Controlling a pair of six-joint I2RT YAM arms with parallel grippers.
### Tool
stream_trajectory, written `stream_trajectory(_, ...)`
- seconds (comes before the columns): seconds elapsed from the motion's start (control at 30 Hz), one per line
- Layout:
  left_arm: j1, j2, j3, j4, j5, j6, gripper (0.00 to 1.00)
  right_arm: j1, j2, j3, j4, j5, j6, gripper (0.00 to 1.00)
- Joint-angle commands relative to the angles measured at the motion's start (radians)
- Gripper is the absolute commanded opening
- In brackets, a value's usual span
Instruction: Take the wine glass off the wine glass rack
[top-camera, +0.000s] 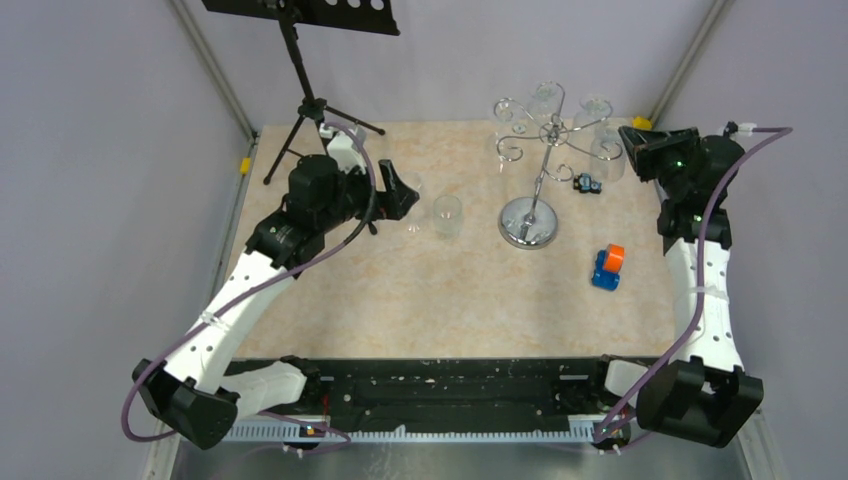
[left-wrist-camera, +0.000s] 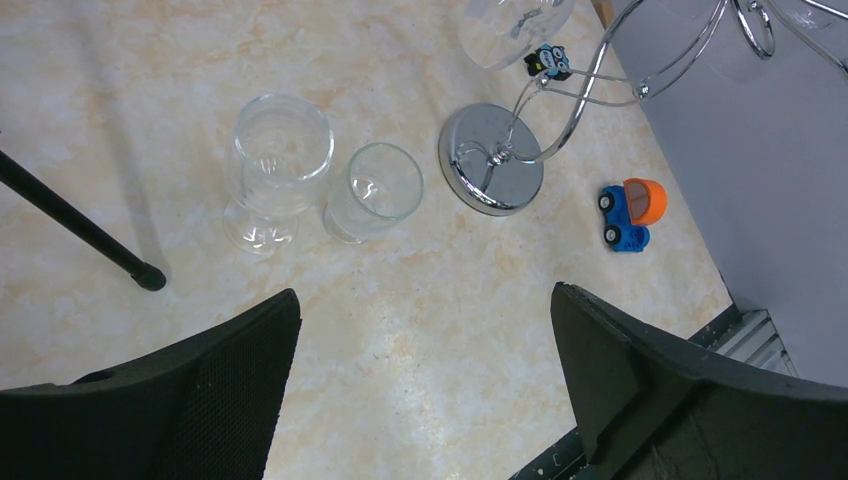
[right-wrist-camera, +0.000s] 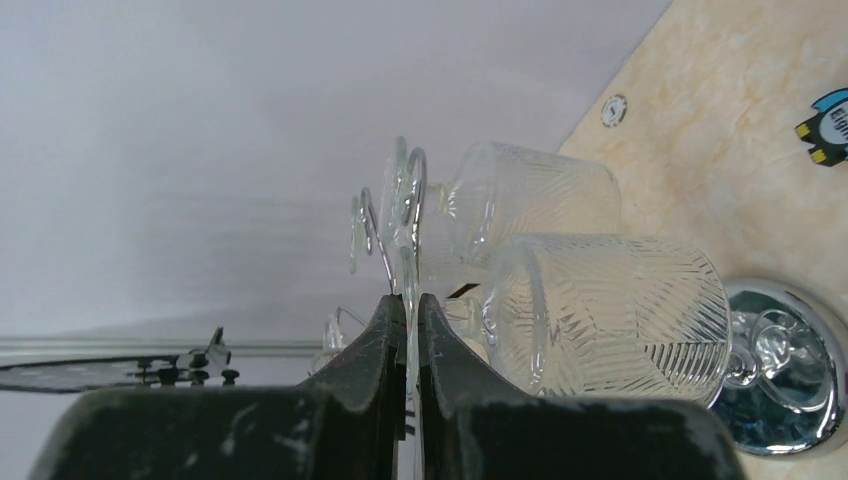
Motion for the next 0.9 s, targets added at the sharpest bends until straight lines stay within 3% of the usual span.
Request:
stream_trajectory(0.0, 0.004, -0.039, -0.009, 0.025, -0.008, 0.012, 0.99, 0.008, -0.08, 0.046, 0.039, 0.139, 0.024, 0.0)
stream_trajectory(0.53, 0.005, -0.08, -0.02, 0.028, -0.024, 0.006, 0.99, 0.008, -0.302, 0.034, -0.24, 0.377, -0.003, 0.0)
stream_trajectory(0.7, 0.006, -0.138, -0.064, 0.086, -0.046, -0.002, 0.99, 0.008, -0.409, 0.002, -0.34, 0.337, -0.007, 0.0)
stream_trajectory(0.87, 0.006, -0.194, -0.114, 0.137, -0.049, -0.016, 0.99, 0.008, -0.504, -0.042, -0.44, 0.171, 0.011, 0.0)
